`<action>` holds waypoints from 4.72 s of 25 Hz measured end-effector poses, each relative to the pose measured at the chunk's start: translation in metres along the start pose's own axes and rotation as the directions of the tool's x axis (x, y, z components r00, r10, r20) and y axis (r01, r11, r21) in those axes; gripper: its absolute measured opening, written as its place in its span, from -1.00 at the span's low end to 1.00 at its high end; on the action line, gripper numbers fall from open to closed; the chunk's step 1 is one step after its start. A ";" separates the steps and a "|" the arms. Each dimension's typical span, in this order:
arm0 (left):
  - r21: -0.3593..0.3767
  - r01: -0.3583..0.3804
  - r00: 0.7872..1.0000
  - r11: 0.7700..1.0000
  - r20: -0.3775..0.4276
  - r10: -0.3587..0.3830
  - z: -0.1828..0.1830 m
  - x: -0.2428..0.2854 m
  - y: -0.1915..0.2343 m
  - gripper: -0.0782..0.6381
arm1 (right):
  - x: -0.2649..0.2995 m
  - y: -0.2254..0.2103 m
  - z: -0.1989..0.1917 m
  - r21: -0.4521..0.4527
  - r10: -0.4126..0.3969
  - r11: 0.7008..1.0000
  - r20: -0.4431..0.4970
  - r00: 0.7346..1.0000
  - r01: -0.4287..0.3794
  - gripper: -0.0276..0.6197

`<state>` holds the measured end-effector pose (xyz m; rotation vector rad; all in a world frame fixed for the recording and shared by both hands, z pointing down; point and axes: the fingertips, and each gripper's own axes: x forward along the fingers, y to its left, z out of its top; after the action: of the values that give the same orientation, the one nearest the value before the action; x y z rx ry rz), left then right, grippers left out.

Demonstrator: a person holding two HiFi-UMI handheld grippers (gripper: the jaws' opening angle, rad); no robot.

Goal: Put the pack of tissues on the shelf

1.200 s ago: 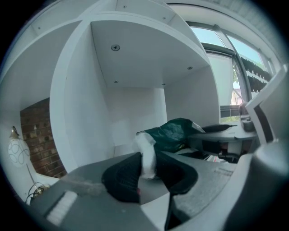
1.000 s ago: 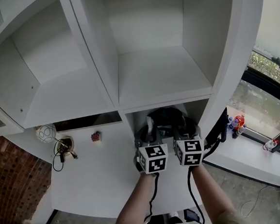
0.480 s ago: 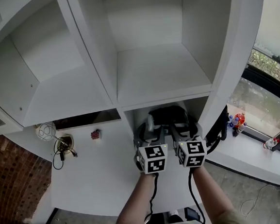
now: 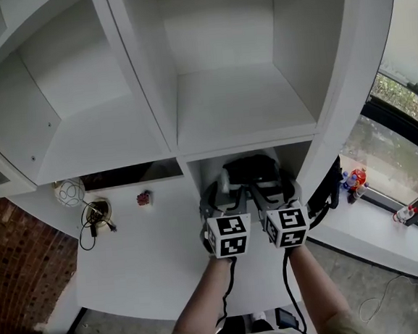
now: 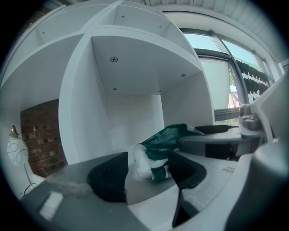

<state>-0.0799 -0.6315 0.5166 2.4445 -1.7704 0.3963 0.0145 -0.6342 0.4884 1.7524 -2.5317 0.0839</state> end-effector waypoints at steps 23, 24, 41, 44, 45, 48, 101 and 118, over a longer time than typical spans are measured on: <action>-0.018 0.000 0.993 1.000 0.117 0.002 0.023 -0.061 -0.002 0.03 | -0.069 -0.001 0.026 0.019 -0.040 0.999 0.110 0.993 0.038 0.17; -0.027 0.001 0.992 1.000 0.125 0.002 0.022 -0.065 -0.002 0.03 | -0.073 -0.003 0.025 0.027 -0.046 0.999 0.109 0.993 0.043 0.17; -0.036 0.010 0.981 0.999 0.193 -0.003 0.015 -0.141 -0.016 -0.05 | -0.149 0.008 0.035 0.016 -0.045 0.999 0.113 0.993 0.043 -0.07; -0.031 -0.001 0.976 1.000 0.216 0.008 0.022 -0.161 -0.015 -0.10 | -0.167 0.013 0.042 -0.002 -0.060 0.998 0.133 0.989 0.060 -0.13; -0.036 -0.007 0.975 0.999 0.220 0.015 0.024 -0.169 -0.014 -0.10 | -0.173 0.015 0.044 -0.004 -0.060 0.998 0.135 0.989 0.062 -0.16; -0.060 -0.024 0.970 0.998 0.240 0.038 0.032 -0.192 -0.009 -0.10 | -0.187 0.023 0.050 -0.006 -0.057 0.998 0.144 0.988 0.058 -0.21; 0.013 -0.049 0.941 0.999 0.335 0.042 0.047 -0.250 -0.021 -0.76 | -0.256 0.051 0.060 -0.049 -0.078 0.995 0.161 0.984 0.087 -0.90; 0.004 -0.046 0.945 0.999 0.325 0.042 0.048 -0.247 -0.021 -0.76 | -0.246 0.050 0.062 -0.037 -0.062 0.997 0.159 0.985 0.069 -0.91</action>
<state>-0.1250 -0.4087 0.4060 2.6044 -1.9482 0.0016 0.0525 -0.3922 0.4057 1.8954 -2.5567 -0.1154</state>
